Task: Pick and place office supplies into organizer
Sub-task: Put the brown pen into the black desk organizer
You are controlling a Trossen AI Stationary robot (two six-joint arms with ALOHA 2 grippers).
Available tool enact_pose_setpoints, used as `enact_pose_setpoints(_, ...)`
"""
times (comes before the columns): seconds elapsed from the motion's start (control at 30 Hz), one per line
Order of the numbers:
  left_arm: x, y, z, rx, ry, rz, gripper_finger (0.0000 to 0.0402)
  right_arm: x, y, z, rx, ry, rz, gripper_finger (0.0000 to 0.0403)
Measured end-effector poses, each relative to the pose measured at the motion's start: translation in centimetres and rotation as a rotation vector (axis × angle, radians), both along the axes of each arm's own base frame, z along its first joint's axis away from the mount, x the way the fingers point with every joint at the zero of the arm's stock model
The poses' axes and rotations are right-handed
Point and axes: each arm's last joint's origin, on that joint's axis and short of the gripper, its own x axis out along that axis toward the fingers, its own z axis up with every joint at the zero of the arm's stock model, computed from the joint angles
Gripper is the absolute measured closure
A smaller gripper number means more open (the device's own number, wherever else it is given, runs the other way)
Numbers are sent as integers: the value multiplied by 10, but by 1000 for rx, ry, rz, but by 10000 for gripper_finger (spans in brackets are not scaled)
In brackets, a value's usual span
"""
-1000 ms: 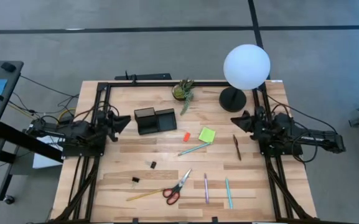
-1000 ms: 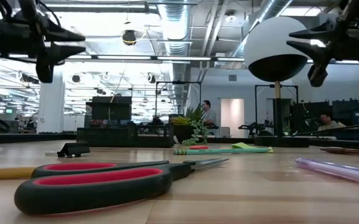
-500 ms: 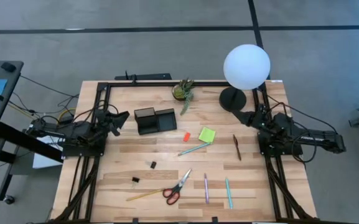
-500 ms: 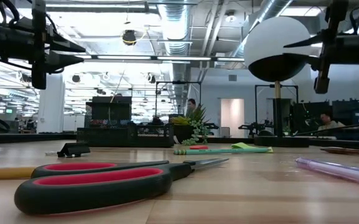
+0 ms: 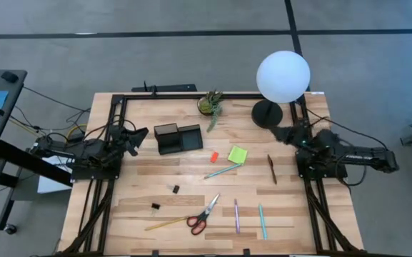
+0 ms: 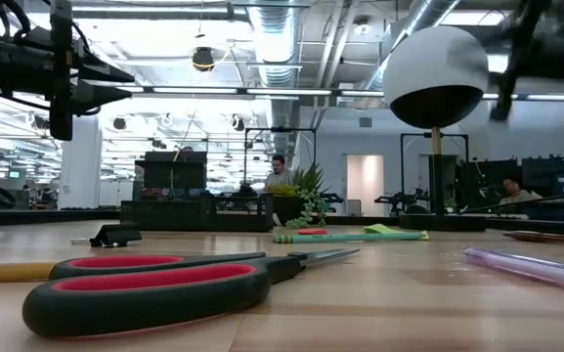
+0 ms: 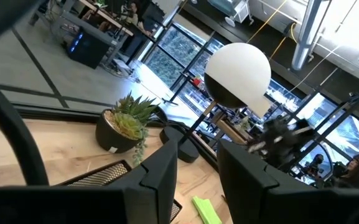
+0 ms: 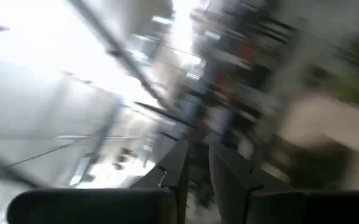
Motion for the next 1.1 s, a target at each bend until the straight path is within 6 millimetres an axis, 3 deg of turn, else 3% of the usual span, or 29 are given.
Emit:
enact_pose_setpoints(0.1, 0, 0, 0, 0, 0, 0, 294, -9, 7, 43, -129, -89, 38, 360)
enact_pose_setpoints(0.23, 0, 0, 0, 0, 1, 0, 294, -5, 18, 86, -168, 23, 140, 382)
enact_pose_setpoints(0.33, 0, 0, 0, 0, 1, 0, 294, 15, 30, 108, -189, 187, 213, 392)
enact_pose_setpoints(0.43, 0, 0, 0, -1, 1, 0, 294, 42, 47, 116, -158, 419, 293, 394)
enact_pose_setpoints(0.57, 0, 0, -1, 2, 14, 0, 294, 70, 73, 105, -30, 793, 373, 395)
enact_pose_setpoints(0.63, 0, 0, -3, 5, 32, 0, 294, 81, 86, 90, 11, 1005, 404, 395)
enact_pose_setpoints(0.87, 1, 0, -7, 13, 80, 0, 294, 91, 119, 39, 230, 1679, 450, 395)
enact_pose_setpoints(1.1, 1, 0, -7, 17, 86, 4, 294, 109, 124, 10, 403, 1909, 492, 393)
